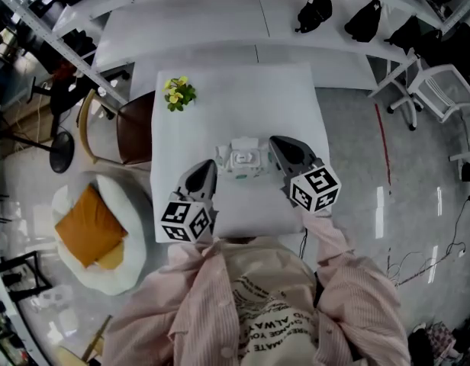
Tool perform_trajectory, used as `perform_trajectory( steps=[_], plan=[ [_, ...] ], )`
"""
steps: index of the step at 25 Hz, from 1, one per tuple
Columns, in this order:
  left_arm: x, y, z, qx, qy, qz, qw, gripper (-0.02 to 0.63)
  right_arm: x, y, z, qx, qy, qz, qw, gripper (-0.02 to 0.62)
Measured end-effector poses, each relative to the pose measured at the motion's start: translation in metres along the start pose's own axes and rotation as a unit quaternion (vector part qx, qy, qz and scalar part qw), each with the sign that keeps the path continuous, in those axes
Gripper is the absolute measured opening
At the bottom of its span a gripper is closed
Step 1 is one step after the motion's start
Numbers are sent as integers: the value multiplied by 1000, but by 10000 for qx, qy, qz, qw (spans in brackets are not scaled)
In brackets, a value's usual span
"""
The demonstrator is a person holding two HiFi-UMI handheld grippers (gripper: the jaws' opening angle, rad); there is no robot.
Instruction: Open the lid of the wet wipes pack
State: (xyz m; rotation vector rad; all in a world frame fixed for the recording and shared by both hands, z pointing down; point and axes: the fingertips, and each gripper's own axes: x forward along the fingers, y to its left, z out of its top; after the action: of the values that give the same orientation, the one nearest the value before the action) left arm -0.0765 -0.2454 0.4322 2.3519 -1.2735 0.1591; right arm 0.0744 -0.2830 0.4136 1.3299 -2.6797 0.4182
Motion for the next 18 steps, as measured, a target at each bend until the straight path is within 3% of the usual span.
perform_trajectory(
  steps=[18],
  plan=[
    [-34,0,47,237,-664,162,9974,-2,-54,4,40,284,-765,-563,9951,0]
  ],
)
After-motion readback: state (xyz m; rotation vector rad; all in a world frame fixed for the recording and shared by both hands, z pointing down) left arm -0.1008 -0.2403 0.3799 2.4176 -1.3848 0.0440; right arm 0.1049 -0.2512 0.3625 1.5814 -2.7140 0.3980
